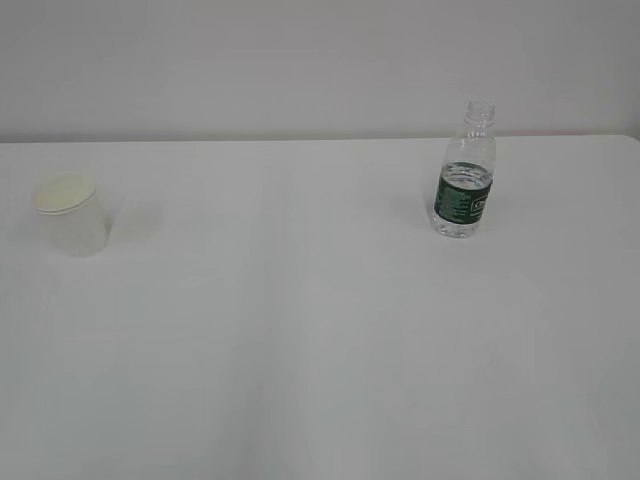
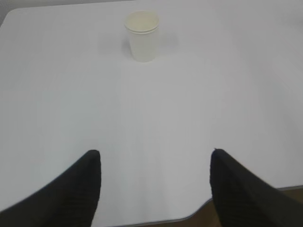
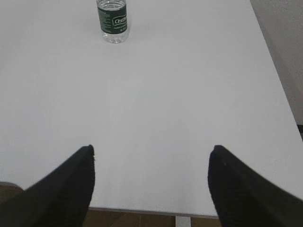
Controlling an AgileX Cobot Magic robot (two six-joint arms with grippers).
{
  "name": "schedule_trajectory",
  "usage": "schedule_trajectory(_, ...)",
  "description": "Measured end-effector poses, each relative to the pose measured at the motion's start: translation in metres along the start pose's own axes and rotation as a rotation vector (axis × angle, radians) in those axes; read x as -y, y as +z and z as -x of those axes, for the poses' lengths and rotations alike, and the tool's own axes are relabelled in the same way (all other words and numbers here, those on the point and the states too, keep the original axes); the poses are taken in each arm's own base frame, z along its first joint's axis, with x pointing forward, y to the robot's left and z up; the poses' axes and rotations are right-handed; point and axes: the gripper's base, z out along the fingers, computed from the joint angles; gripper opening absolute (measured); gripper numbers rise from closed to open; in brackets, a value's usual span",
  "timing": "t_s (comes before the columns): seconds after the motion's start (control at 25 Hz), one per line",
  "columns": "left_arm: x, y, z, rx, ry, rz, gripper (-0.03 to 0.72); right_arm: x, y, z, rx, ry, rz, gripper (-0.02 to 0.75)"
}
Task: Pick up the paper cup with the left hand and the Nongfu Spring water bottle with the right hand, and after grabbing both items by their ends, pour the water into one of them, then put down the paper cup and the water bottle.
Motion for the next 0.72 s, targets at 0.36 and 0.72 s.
schedule_trajectory(0.36, 0.0000, 0.0000, 0.0000, 0.000, 0.000, 0.000, 0.512, 0.0000, 0.0000, 0.0000, 0.000, 0.001, 0.000, 0.555)
schedule_trajectory(0.72, 0.0000, 0.0000, 0.0000, 0.000, 0.000, 0.000, 0.493, 0.0000, 0.0000, 0.0000, 0.000, 0.001, 0.000, 0.555)
